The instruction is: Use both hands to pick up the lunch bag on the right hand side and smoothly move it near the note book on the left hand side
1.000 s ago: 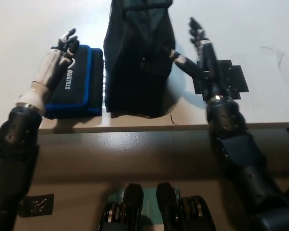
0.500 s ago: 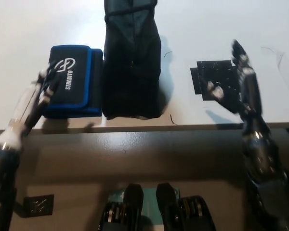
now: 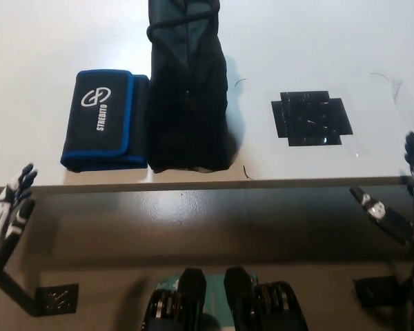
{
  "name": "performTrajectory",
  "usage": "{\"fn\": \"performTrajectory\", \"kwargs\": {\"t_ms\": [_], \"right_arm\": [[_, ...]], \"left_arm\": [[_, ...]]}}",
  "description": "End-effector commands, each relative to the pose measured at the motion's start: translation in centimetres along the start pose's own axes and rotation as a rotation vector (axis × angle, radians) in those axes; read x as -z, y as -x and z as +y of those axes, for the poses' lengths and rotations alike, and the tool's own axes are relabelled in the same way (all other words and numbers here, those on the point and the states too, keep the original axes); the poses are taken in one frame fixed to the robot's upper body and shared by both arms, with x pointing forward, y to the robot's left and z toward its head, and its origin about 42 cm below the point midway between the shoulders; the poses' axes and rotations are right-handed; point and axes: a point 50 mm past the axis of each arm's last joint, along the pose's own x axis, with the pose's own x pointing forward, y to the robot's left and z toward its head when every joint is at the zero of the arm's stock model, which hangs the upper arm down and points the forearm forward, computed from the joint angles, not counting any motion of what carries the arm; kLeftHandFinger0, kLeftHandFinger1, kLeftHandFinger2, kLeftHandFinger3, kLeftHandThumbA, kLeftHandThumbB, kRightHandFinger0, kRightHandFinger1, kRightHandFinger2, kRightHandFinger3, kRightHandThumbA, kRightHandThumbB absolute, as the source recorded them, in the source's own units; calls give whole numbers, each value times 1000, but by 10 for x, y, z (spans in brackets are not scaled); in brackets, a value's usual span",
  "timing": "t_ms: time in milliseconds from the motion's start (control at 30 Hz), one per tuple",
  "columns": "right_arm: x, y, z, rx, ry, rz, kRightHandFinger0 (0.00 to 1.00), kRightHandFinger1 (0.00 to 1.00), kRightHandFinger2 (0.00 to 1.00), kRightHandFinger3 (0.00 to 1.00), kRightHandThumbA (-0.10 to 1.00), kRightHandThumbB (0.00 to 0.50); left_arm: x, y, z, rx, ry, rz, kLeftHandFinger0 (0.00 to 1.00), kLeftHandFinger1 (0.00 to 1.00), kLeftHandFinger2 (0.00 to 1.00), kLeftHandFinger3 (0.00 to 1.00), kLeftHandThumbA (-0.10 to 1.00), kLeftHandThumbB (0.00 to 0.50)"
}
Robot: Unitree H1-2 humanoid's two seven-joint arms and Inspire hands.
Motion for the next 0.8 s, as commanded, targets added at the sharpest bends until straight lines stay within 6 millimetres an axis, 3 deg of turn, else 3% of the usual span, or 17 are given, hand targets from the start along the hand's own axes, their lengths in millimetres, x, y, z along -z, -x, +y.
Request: {"fn": "performTrajectory", "kwargs": {"t_ms": [0, 100, 133, 200, 367, 400, 533, 667, 767], "right_arm": [[-6, 9, -21, 45, -17, -84, 1000, 1000, 1000, 1000, 1000, 258], [3, 15, -22, 49, -27, -44, 1000, 1000, 1000, 1000, 1000, 252], [8, 18, -22, 55, -36, -19, 1000, 1000, 1000, 1000, 1000, 251], [15, 20, -21, 54, -45, 9, 1000, 1000, 1000, 1000, 1000, 247], [28, 29, -15, 37, -90, 68, 1000, 1000, 1000, 1000, 1000, 206], [32, 32, -13, 32, -111, 89, 1000, 1000, 1000, 1000, 1000, 198], [39, 34, -11, 24, -130, 115, 1000, 1000, 1000, 1000, 1000, 172], [40, 37, -12, 18, -128, 121, 1000, 1000, 1000, 1000, 1000, 187], [40, 40, -12, 10, -122, 126, 1000, 1000, 1000, 1000, 1000, 207]], "left_arm": [[2, 18, 19, -58, -9, -181, 1000, 1000, 1000, 1000, 1000, 382], [18, 23, 17, -59, 41, -134, 1000, 1000, 1000, 1000, 1000, 370], [29, 28, 16, -71, 56, -92, 1000, 1000, 1000, 1000, 1000, 335], [41, 32, 15, -87, 70, -42, 1000, 1000, 1000, 1000, 1000, 316], [61, 38, 12, -101, 107, 32, 1000, 1000, 1000, 1000, 1000, 325], [65, 38, 13, -103, 109, 46, 1000, 1000, 1000, 1000, 1000, 305], [66, 42, 15, -115, 109, 53, 1000, 1000, 1000, 1000, 1000, 323], [65, 45, 15, -134, 154, 49, 1000, 1000, 1000, 1000, 1000, 314], [63, 49, 17, -142, 151, 43, 1000, 1000, 1000, 1000, 1000, 338]]}}
